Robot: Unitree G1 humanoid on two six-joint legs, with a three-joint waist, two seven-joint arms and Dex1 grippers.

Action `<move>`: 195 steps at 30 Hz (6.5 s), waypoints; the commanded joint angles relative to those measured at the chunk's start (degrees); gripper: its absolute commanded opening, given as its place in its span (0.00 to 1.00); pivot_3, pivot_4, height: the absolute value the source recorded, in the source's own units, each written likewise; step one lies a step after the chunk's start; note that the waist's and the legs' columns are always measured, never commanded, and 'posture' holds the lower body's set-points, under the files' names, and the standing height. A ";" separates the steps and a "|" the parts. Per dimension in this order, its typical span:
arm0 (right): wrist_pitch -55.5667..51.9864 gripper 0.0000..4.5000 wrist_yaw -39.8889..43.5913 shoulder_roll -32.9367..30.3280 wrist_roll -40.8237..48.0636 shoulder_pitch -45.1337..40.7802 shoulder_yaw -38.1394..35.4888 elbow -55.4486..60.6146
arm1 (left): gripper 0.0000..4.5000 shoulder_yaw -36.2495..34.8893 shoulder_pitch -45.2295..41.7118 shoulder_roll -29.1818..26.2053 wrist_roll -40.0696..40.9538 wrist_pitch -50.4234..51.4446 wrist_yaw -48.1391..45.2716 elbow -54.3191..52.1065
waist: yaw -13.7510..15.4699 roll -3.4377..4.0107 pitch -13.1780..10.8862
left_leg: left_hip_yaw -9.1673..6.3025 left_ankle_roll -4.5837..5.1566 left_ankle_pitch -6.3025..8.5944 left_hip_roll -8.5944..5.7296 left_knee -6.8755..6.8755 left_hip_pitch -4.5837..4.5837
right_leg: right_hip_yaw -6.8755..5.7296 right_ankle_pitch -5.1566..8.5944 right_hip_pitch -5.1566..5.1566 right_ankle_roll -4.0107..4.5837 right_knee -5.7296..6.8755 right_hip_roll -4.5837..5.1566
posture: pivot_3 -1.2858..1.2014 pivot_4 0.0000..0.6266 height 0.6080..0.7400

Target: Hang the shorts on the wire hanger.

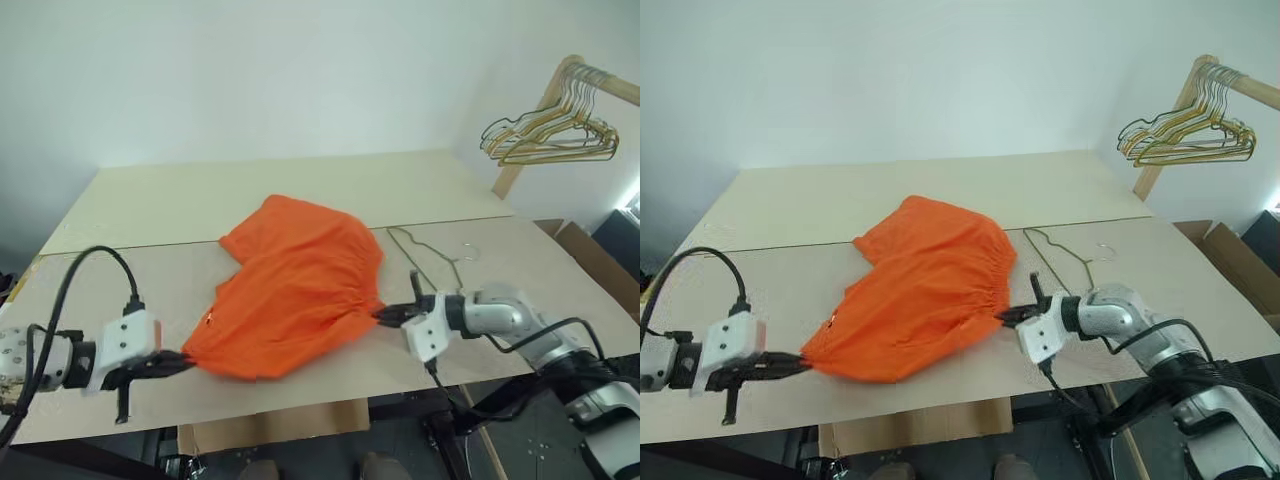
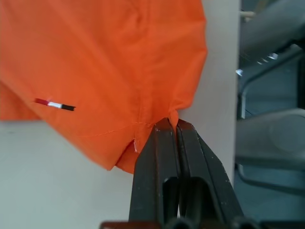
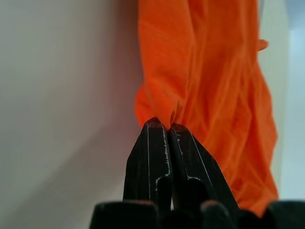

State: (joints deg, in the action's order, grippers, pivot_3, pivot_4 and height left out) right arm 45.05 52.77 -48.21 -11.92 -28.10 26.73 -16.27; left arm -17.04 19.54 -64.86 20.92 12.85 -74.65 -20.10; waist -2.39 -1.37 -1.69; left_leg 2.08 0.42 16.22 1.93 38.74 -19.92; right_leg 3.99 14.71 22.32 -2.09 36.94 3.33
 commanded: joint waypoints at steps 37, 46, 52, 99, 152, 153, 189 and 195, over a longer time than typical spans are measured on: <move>-53.92 0.63 7.09 -8.71 25.01 -2.20 -15.19 8.44 | 0.99 -16.77 0.83 3.20 4.13 4.18 -6.31 -1.00 | 1.84 -0.14 -0.15 | 0.10 0.03 0.02 0.09 0.01 0.30 | -0.02 0.28 -0.08 0.48 0.13 0.07 | 0.55 0.00 1.00; -81.31 0.63 -10.12 4.98 20.84 -11.50 -18.57 -7.69 | 0.99 -7.98 -12.92 11.15 21.73 13.86 -0.87 -6.88 | 1.69 -0.15 -0.15 | 0.06 0.02 0.02 0.00 0.02 -0.42 | 0.01 0.03 0.53 0.13 0.17 -0.02 | 0.53 0.00 1.00; -79.36 0.63 -10.22 8.92 17.09 -12.22 -15.98 -14.44 | 0.99 -3.27 -18.65 13.11 26.18 16.69 2.07 -8.53 | 1.45 -0.14 -0.14 | -0.04 0.02 0.02 -0.04 0.04 -0.89 | -0.04 0.00 0.90 0.09 0.15 0.00 | 0.53 0.00 1.00; -38.50 0.01 -11.97 22.97 13.98 7.00 -16.96 28.37 | 1.00 0.52 -39.13 47.01 45.86 27.07 54.36 -0.44 | 1.29 -0.21 -0.11 | -0.59 -0.08 0.03 -0.25 0.15 -0.37 | -0.02 -0.19 0.20 -0.19 0.02 0.04 | 0.53 0.00 1.00; -93.28 0.64 34.10 2.82 57.19 -7.83 -21.46 10.14 | 0.00 -8.28 -43.61 22.84 58.94 32.58 12.74 7.20 | 1.40 -0.34 -0.38 | -0.37 -0.07 0.04 -0.13 0.11 -0.32 | -0.22 -0.15 0.03 -0.15 -0.25 -0.08 | 0.54 0.00 1.00; -94.38 0.64 35.24 3.46 57.66 -8.85 -20.96 9.99 | 0.00 -7.68 -44.22 23.03 58.19 32.28 12.01 7.19 | 1.32 -0.34 -0.38 | -0.37 -0.07 0.03 -0.13 0.11 -0.33 | -0.22 -0.15 0.04 -0.16 -0.25 -0.09 | 0.54 0.00 1.00; -102.17 0.64 21.18 16.49 62.32 -7.74 -21.03 21.41 | 0.00 -4.09 -46.48 31.82 48.51 26.51 9.18 8.81 | 1.56 -0.35 -0.38 | -0.43 -0.08 0.03 -0.13 0.22 -1.19 | -0.25 -0.18 0.87 -0.15 -0.15 -0.07 | 0.53 0.00 1.00; -101.71 0.36 20.82 17.41 61.48 -7.96 -20.66 20.95 | 0.00 -4.33 -45.99 31.87 48.21 26.21 9.64 8.73 | 1.57 -0.35 -0.38 | -0.43 -0.08 0.03 -0.13 0.22 -1.19 | -0.24 -0.18 0.87 -0.15 -0.15 -0.08 | 0.53 0.00 1.00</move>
State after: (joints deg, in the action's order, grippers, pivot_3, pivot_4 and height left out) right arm -57.05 73.49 -30.95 48.56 -34.83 7.19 3.37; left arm -21.03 -26.23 -33.03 69.19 40.02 -65.26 -10.68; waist -0.82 -1.72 -2.07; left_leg 1.65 0.34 16.25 1.80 38.96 -21.11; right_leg 3.75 14.53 23.19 -2.24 36.80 3.26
